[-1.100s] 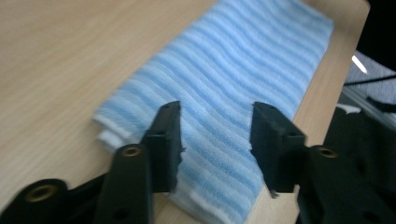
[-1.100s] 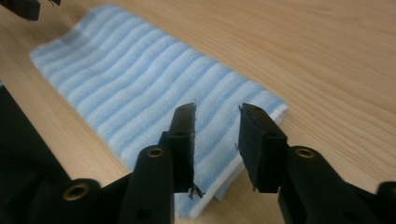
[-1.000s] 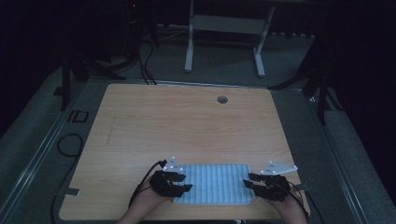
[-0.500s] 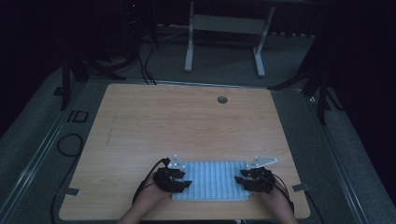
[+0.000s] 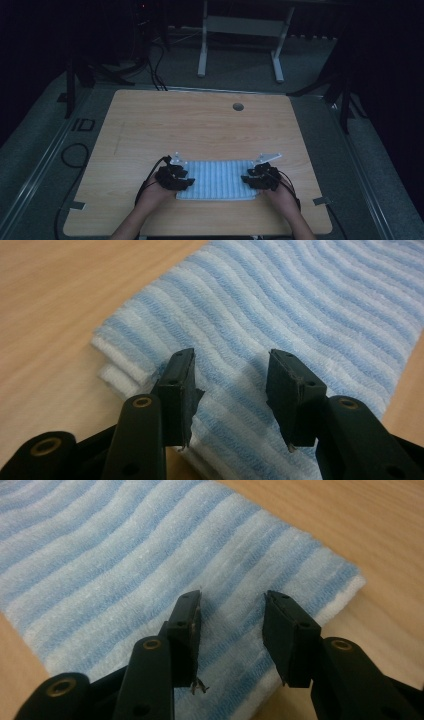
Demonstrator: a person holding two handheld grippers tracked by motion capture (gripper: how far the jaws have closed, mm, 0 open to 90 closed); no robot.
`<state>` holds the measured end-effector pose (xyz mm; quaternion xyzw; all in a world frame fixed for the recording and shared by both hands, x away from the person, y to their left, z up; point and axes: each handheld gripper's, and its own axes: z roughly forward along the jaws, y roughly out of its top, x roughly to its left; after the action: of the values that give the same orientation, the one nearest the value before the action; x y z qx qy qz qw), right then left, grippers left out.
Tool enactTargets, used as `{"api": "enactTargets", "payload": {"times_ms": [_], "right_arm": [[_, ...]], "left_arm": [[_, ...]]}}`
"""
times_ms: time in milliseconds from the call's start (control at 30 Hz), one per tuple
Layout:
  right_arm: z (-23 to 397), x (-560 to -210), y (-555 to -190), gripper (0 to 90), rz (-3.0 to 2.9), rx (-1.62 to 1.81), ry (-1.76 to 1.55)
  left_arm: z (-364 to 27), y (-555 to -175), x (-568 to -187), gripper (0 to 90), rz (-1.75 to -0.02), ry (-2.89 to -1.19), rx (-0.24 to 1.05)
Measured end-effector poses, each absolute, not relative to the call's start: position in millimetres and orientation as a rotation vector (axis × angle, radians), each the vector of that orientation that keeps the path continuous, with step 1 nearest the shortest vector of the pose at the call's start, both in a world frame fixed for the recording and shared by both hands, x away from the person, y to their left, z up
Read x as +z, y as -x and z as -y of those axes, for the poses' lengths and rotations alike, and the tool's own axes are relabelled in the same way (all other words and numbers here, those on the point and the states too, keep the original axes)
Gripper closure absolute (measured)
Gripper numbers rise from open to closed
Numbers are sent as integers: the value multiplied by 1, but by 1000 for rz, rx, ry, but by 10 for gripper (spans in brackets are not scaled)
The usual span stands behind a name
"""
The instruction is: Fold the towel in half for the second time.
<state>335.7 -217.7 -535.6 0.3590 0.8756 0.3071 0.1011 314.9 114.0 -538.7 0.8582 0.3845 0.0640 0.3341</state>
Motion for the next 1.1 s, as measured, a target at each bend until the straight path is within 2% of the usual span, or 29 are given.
{"api": "enactTargets", "payload": {"times_ms": [1100], "right_arm": [[158, -534, -404, 532, -2597, 883, -1115]], "left_arm": [[-156, -377, -537, 545, -1185, -2204, 249]]}}
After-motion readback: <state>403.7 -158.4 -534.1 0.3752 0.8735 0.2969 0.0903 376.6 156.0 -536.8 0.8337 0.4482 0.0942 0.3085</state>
